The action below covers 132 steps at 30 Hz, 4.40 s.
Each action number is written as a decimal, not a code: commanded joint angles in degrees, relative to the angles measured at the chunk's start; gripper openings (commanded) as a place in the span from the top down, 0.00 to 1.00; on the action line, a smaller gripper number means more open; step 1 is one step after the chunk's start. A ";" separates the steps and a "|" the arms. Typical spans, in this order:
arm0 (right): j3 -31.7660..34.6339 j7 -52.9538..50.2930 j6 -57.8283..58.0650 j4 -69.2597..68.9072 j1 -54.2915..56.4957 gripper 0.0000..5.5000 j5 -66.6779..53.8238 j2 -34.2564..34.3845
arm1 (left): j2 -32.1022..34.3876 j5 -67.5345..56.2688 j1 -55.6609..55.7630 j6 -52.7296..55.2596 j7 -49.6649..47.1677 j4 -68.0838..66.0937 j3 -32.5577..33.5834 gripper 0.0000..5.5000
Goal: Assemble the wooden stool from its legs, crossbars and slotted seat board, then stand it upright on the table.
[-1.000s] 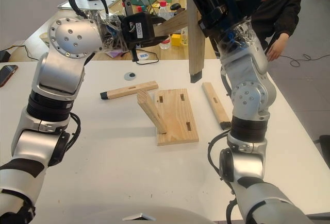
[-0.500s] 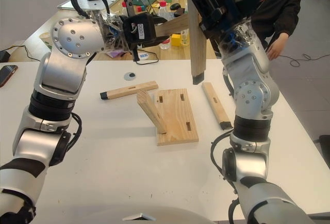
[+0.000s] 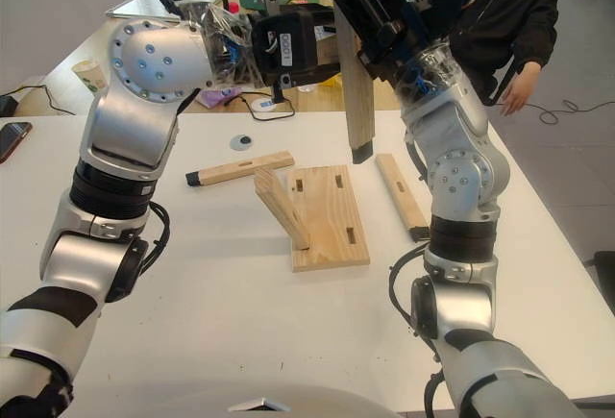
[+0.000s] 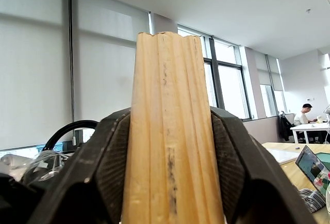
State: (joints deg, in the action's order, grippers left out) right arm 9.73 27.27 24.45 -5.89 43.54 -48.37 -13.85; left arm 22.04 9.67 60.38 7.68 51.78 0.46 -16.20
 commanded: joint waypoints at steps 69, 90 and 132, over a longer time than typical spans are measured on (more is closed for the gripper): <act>7.35 9.63 3.23 8.81 2.33 0.63 -6.24 0.02 | 2.80 -34.53 3.46 37.13 -3.98 3.35 27.11 0.55; 14.86 18.00 18.58 15.29 5.93 0.63 -26.47 -2.68 | 5.07 -51.07 10.35 44.18 0.63 -12.93 27.61 0.55; 4.06 23.19 15.25 8.11 3.50 0.63 -15.68 -2.24 | -1.23 -62.72 13.09 61.44 -5.06 -6.31 27.18 0.39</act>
State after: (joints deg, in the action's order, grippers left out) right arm 13.74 51.01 39.50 2.55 46.54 -64.57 -16.27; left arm 21.82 -51.45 73.97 68.36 47.36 -7.23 11.13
